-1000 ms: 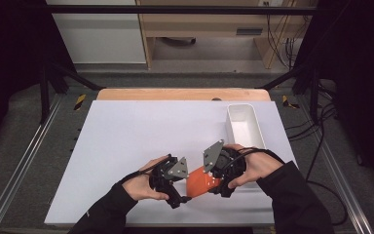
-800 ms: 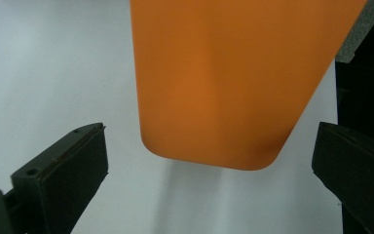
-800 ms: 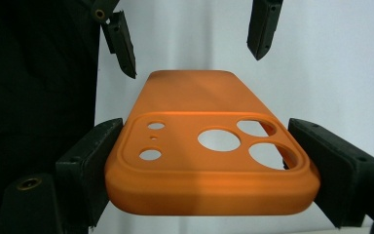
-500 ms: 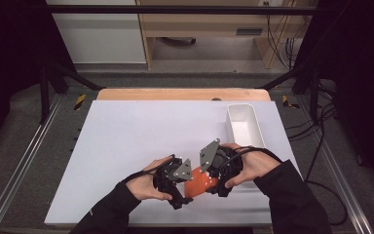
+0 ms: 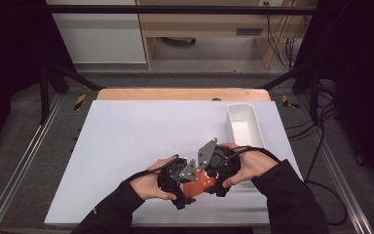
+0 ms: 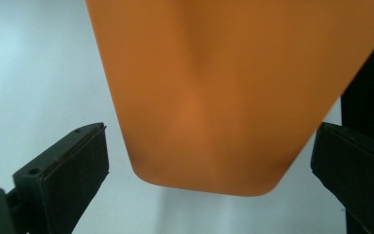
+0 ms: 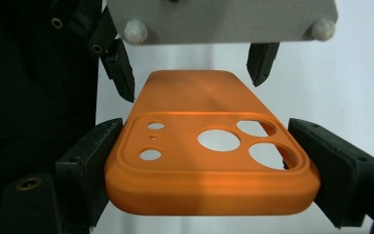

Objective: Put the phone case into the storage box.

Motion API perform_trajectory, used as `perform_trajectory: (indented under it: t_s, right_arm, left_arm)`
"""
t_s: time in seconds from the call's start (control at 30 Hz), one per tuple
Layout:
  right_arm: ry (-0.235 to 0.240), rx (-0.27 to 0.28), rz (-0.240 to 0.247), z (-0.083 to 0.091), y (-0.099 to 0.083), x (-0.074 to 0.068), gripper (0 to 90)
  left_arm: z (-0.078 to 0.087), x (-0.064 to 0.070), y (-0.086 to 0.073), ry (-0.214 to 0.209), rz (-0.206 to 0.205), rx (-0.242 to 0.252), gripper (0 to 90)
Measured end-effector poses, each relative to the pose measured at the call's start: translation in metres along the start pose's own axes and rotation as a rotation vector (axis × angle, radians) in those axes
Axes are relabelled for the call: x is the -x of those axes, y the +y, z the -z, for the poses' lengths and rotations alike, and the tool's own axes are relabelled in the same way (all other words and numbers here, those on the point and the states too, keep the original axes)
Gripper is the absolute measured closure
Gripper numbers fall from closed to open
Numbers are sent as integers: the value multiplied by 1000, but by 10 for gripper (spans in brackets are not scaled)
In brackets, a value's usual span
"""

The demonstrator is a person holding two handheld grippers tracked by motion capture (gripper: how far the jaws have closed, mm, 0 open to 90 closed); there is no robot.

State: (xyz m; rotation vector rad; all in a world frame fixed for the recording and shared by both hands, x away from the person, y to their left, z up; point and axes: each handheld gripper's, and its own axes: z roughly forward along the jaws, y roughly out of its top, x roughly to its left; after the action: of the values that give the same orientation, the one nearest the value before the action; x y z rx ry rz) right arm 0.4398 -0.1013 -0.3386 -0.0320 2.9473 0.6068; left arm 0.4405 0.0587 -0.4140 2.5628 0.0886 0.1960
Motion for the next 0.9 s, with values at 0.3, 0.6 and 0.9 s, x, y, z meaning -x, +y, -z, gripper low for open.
perform_trajectory:
  t_s: [0.3, 0.6, 0.9]
  right_arm:
    - [6, -6, -3, -2, 1, 0, 163]
    - [7, -6, -5, 0, 1, -1, 163]
    - [8, -10, 1, -1, 2, -1, 163]
  left_arm:
    - [-4, 2, 10, -8, -12, -30, 9]
    - [-5, 2, 14, -23, -7, -52, 29]
    - [-5, 2, 19, -12, -24, -70, 54]
